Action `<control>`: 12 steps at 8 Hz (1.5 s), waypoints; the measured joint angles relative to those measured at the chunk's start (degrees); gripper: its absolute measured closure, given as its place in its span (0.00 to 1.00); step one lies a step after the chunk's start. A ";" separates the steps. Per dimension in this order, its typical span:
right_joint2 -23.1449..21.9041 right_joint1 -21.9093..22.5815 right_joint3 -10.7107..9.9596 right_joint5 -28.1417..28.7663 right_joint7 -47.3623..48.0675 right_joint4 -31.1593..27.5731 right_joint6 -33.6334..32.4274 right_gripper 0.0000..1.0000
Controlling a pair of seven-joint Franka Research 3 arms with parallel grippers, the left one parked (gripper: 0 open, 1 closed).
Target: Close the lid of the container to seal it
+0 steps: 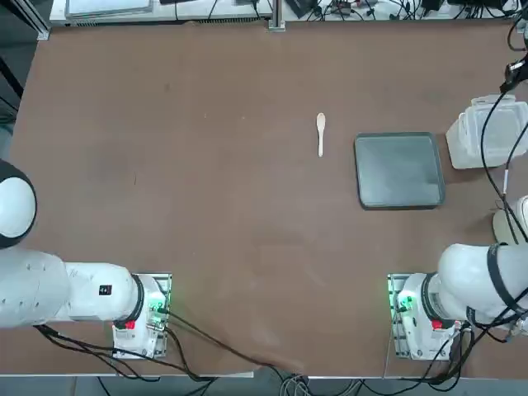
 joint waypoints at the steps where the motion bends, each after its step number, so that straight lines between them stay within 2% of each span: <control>1: 1.85 -0.62 -0.01 0.71 -1.00 -0.20 1.99 0.99; 3: 3.43 -1.08 0.00 0.78 -1.11 -1.18 3.70 0.99; 7: 3.43 -1.11 0.10 1.17 -1.11 -3.18 7.15 0.99; 10: 3.17 -1.13 0.12 1.19 -1.11 -3.20 7.20 0.99; 12: 2.00 -1.13 0.13 1.19 -1.20 -2.30 4.26 0.99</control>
